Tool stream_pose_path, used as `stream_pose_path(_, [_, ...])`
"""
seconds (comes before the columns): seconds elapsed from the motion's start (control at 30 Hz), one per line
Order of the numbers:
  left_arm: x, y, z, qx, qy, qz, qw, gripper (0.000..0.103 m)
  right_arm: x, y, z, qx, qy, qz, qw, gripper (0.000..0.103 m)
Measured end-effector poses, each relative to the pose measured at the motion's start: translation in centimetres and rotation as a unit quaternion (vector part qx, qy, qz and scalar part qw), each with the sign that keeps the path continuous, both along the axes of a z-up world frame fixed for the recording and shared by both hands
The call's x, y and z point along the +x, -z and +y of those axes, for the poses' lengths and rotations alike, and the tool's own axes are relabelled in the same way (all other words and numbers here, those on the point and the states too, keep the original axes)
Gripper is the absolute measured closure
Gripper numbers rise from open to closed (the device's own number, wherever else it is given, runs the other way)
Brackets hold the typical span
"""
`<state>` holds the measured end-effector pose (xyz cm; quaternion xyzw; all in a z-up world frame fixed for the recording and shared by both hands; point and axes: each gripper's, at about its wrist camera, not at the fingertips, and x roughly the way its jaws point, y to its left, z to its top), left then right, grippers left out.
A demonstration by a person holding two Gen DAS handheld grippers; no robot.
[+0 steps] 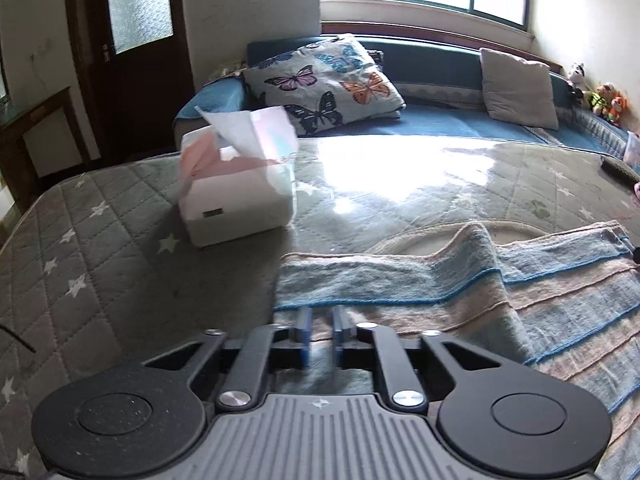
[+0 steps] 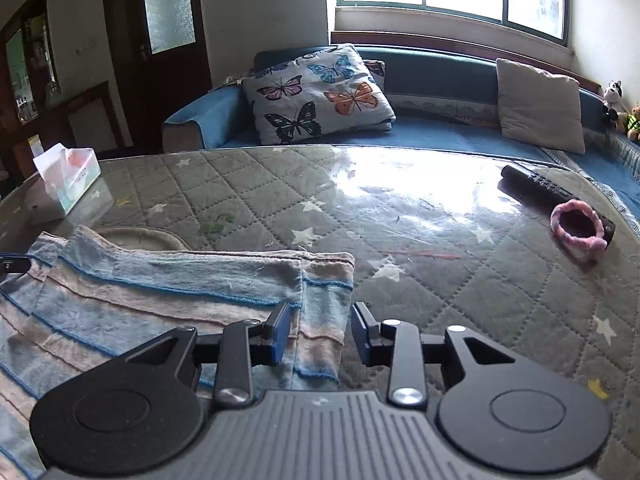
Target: Fold towel
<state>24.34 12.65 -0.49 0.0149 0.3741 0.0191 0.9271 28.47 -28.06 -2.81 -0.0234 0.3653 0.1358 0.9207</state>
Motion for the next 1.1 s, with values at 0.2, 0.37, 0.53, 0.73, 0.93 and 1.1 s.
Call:
stream_pose_path(0.2, [-0.1, -0.4, 0.1, 0.033, -0.013, -0.022, 0.9991, 0.103, 1.0, 0.7, 0.4, 0.005, -0.001, 0.006, 1.000, 0.093])
stream_pose_path(0.37, [0.3, -0.3, 1.4, 0.051, -0.050, -0.028, 0.9970, 0.103, 0.8, -0.1, 1.2, -0.017, 0.005, -0.037, 0.999, 0.099])
stream_pose_path(0.53, [0.7, 0.3, 2.4, 0.051, -0.068, -0.019, 0.9962, 0.103, 1.9, 0.7, 0.7, -0.028, 0.034, -0.022, 0.999, 0.094])
stream_pose_path(0.73, [0.4, -0.4, 2.5, 0.019, -0.067, -0.024, 0.9973, 0.100, 2.3, -0.3, 0.4, -0.021, 0.040, -0.041, 0.998, 0.086])
stream_pose_path(0.93, [-1.8, -0.7, 0.2, 0.027, -0.017, -0.022, 0.9992, 0.097, 2.8, 0.7, 1.4, -0.057, 0.017, -0.018, 0.998, 0.082])
stream_pose_path(1.1, [-4.0, -0.6, -1.7, 0.039, 0.021, -0.019, 0.9988, 0.092, 0.8, -0.5, 1.4, -0.063, -0.006, -0.014, 0.998, 0.079])
